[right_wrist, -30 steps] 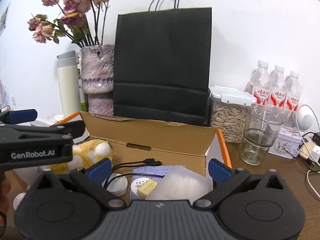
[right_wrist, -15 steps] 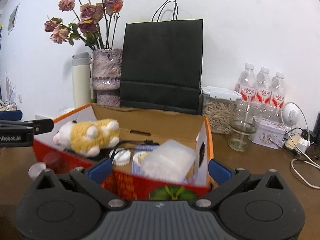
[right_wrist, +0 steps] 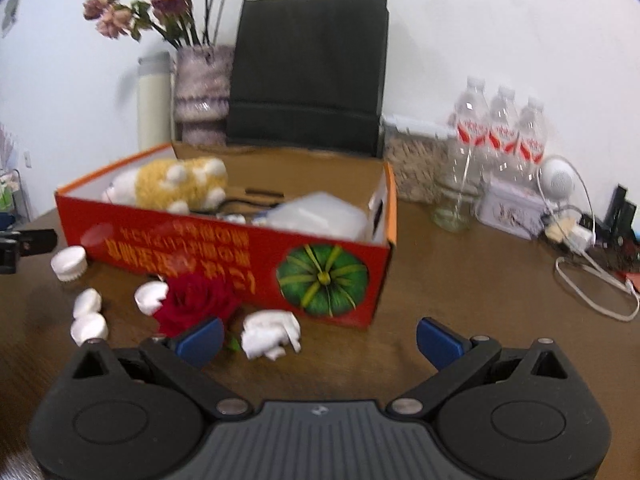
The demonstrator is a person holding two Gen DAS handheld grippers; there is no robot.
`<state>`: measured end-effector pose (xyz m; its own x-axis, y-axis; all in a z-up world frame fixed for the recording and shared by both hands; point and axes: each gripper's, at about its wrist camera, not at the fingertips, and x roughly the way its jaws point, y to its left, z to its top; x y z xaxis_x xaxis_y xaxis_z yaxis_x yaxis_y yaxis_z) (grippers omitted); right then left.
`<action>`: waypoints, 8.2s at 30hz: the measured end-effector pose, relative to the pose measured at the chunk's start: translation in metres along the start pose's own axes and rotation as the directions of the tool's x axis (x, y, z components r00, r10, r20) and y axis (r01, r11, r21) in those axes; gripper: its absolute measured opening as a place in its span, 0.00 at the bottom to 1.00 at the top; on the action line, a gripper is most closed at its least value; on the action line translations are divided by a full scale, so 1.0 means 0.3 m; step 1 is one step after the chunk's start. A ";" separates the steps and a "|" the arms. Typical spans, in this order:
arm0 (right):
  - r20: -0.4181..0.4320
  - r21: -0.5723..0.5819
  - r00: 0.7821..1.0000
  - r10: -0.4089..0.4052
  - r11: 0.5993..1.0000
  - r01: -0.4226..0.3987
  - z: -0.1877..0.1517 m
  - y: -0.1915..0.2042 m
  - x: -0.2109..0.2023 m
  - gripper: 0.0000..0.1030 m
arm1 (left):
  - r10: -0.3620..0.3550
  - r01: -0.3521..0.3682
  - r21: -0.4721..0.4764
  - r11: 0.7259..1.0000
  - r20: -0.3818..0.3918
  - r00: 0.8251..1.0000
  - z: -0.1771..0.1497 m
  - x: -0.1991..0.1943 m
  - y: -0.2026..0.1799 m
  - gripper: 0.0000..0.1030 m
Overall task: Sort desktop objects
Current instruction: 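Withdraw both grippers from the box back toward the desk items, then grasp the large white bottle cap with the left gripper while the right grasps the crumpled tissue, then carry the white cap and tissue over the box and open both grippers, then withdraw both grippers from the box toward the remaining desk items, then grasp the red rose with the right gripper while the left grasps the white plug, then carry the red rose and white plug into the box and open both grippers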
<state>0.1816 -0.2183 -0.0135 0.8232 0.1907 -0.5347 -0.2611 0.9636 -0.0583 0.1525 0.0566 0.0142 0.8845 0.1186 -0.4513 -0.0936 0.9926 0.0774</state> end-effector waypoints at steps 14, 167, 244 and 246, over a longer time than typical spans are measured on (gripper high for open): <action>-0.075 0.035 0.997 0.018 0.999 -0.016 0.001 -0.018 0.066 1.00 | -0.007 0.009 0.018 1.000 -0.133 0.991 -0.004 0.106 -0.009 1.00; 0.197 0.003 0.980 0.031 0.999 -0.032 0.156 0.025 0.051 1.00 | -0.029 0.030 -0.003 1.000 0.175 0.984 0.158 0.084 -0.117 1.00; -0.027 0.014 0.990 0.136 0.991 -0.136 -0.020 0.037 -0.027 0.37 | -0.250 0.258 0.126 0.958 -0.078 0.965 -0.021 -0.006 -0.181 0.28; -0.014 0.019 0.989 0.145 0.989 -0.145 -0.011 0.035 -0.039 0.37 | -0.246 0.251 0.119 0.961 -0.060 0.968 -0.006 -0.022 -0.181 0.28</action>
<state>0.1675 -0.2109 -0.0105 0.7694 0.3255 -0.5496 -0.3675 0.9293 0.0360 0.1510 0.0019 0.0113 0.8514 -0.1274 -0.5088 0.1866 0.9802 0.0669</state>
